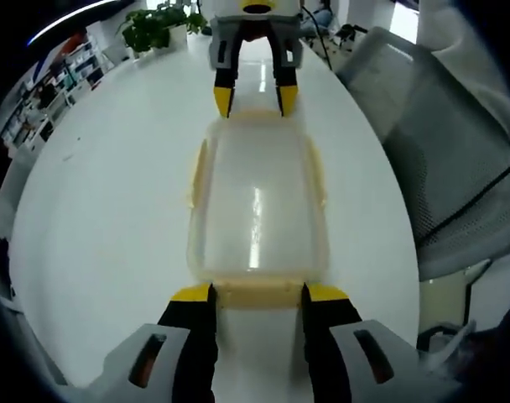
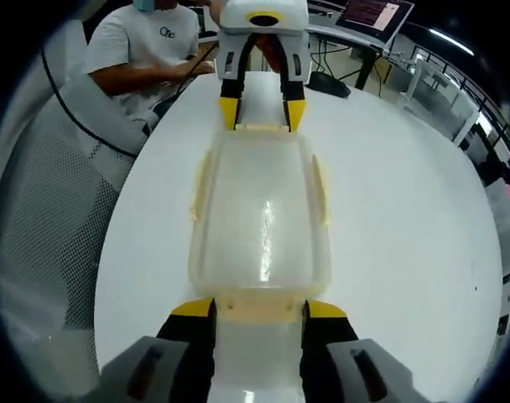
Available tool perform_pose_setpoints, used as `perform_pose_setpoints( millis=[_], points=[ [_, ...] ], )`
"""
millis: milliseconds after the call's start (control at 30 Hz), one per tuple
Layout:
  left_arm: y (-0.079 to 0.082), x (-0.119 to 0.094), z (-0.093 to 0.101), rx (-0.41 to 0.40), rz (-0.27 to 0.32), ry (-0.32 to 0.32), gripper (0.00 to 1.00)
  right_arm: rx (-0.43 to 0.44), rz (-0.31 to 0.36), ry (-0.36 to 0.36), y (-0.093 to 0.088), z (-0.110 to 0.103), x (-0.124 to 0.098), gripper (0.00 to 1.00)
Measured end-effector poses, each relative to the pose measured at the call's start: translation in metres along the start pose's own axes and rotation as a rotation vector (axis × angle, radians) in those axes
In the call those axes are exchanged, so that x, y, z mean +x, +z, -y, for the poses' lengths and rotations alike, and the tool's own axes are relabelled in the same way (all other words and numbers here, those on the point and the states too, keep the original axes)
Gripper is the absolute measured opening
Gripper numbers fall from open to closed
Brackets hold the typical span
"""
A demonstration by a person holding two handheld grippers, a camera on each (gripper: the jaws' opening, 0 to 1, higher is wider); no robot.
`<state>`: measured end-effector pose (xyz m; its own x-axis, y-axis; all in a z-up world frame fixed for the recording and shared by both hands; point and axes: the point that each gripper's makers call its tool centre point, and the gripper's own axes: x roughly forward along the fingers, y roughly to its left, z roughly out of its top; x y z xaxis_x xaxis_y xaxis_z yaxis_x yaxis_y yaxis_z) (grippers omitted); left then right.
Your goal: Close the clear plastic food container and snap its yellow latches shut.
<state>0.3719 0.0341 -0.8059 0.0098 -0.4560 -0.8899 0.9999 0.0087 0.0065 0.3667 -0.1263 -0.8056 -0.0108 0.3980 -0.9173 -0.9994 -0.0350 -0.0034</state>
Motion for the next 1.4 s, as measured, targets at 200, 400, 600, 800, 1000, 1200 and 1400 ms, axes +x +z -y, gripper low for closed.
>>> perform_pose_setpoints(
  millis=[200,400,600,800,1000,1200,1400],
  points=[
    [0.0,0.0,0.001,-0.008,-0.018,0.01,0.39,0.012,-0.028,-0.006,0.0,-0.001,0.0,0.38],
    [0.001,0.0,0.003,-0.011,-0.03,0.014,0.39,0.017,-0.057,-0.01,0.0,-0.002,0.0,0.37],
    [0.001,-0.002,0.001,-0.004,-0.03,0.011,0.38,0.025,-0.05,-0.011,-0.002,-0.003,0.0,0.37],
    [0.001,-0.003,0.004,-0.004,-0.037,0.008,0.37,0.017,-0.043,-0.01,0.0,-0.006,0.0,0.37],
    [0.003,-0.01,0.009,0.002,-0.062,0.002,0.36,0.024,-0.024,0.001,0.006,-0.01,-0.009,0.37],
    [0.01,-0.02,0.014,0.011,-0.056,0.016,0.37,0.005,-0.027,0.0,0.008,-0.014,-0.021,0.37],
    [0.02,-0.033,0.02,0.003,-0.058,0.004,0.37,-0.002,-0.006,-0.002,0.012,-0.02,-0.037,0.37]
  ],
)
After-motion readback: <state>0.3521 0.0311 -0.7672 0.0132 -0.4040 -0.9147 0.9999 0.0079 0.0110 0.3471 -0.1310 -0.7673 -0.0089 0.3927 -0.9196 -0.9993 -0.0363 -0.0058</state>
